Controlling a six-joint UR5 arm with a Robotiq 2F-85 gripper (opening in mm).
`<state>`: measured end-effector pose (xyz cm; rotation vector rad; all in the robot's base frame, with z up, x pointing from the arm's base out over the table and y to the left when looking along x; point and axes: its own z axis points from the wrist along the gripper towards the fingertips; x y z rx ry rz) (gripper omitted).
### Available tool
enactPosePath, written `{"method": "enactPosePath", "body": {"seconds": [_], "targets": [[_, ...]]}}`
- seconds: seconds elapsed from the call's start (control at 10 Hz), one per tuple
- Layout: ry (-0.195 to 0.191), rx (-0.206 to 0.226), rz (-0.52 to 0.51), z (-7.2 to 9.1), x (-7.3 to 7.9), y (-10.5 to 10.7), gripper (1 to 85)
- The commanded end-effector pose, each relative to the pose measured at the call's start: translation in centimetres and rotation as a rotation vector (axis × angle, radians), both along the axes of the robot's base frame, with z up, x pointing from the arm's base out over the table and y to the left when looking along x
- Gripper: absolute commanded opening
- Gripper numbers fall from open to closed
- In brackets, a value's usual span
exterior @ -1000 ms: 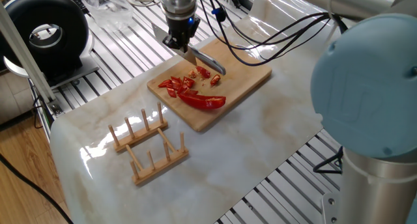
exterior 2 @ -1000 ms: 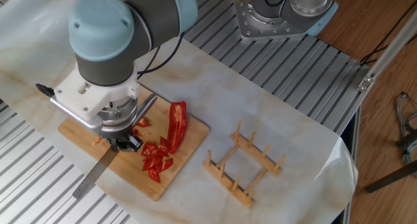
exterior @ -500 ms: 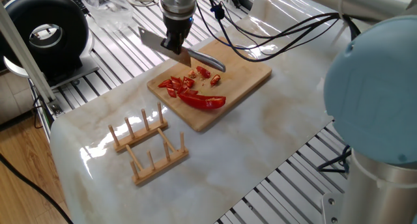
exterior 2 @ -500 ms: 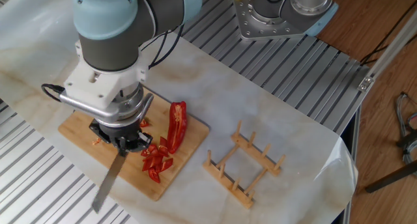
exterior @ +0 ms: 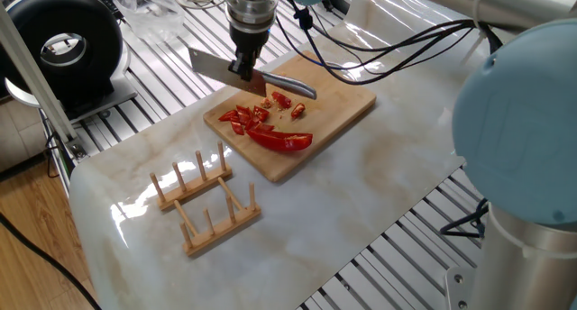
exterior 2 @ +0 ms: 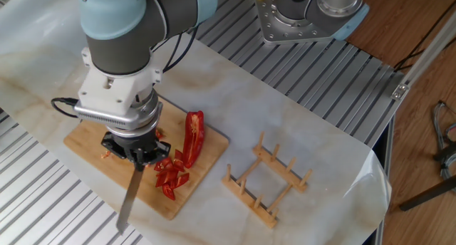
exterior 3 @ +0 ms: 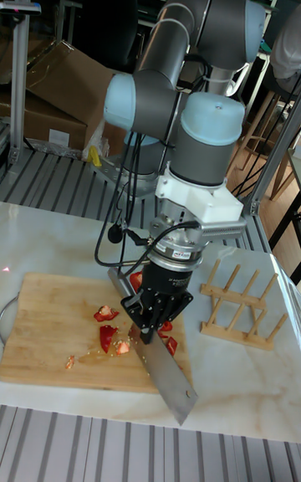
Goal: Chop the chili peppers
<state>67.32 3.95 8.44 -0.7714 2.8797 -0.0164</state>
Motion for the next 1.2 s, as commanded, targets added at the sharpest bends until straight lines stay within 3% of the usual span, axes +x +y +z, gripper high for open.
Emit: {"method": "enactPosePath", "body": {"seconds": [0.0,0.3,0.6,1.1], "targets": [[0.036,0.039,0.055,-0.6,-1.0,0.8,1.3],[0.033,0.001,0.082,-1.3,-1.0,-0.3,1.3],[0.026,0.011,0.084,-1.4,-0.8,-0.1,1.3],[-0.007,0.000,0.079,-0.9,1.2,-0.6,1.3]]}}
